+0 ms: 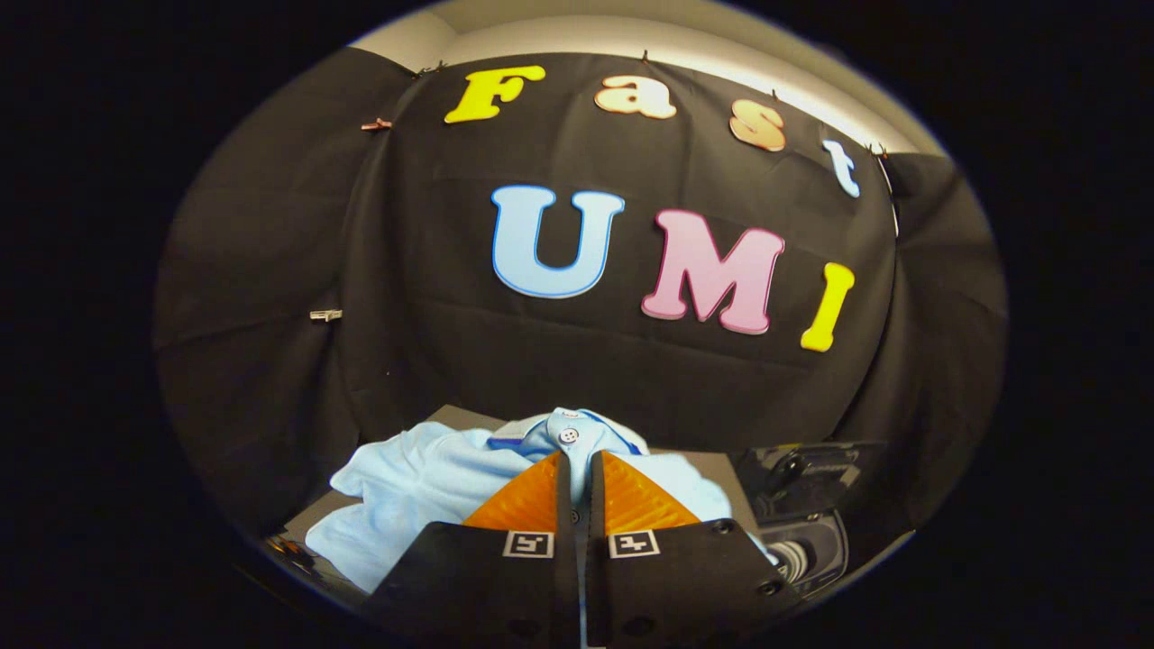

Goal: Put the clothes into the washing machine and then close the washing machine lid.

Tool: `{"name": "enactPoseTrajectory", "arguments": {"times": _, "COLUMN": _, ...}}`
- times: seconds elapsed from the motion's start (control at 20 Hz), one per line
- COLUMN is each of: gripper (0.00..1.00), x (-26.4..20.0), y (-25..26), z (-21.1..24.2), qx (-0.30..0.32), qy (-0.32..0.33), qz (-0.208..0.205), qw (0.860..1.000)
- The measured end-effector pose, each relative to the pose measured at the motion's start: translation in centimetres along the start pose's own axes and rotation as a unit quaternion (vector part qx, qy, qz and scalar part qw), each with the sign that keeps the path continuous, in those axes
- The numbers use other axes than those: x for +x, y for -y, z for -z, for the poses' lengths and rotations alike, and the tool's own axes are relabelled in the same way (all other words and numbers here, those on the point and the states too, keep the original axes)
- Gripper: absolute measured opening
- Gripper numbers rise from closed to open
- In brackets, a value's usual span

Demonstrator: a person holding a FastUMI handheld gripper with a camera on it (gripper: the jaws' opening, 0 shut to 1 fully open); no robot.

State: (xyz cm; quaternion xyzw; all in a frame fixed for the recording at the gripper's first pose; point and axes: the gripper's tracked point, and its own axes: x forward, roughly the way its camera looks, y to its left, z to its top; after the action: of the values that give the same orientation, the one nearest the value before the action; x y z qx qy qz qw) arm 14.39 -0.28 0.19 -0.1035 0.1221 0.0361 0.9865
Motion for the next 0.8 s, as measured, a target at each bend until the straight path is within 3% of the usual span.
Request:
{"name": "enactPoseTrajectory", "arguments": {"times": 0.25, "gripper": 0.08, "x": -3.0, "y": 5.6, "z": -4.9, "qx": 0.032, "qy": 0.074, "qz": 0.029, "qw": 0.996}}
{"name": "enactPoseTrajectory", "arguments": {"times": 0.6, "gripper": 0.08, "x": -5.4, "y": 13.9, "z": -5.8, "qx": 0.037, "qy": 0.084, "qz": 0.016, "qw": 0.996}}
{"name": "enactPoseTrajectory", "arguments": {"times": 0.8, "gripper": 0.07, "x": -6.2, "y": 19.6, "z": -5.8, "qx": 0.024, "qy": 0.083, "qz": 0.030, "qw": 0.996}}
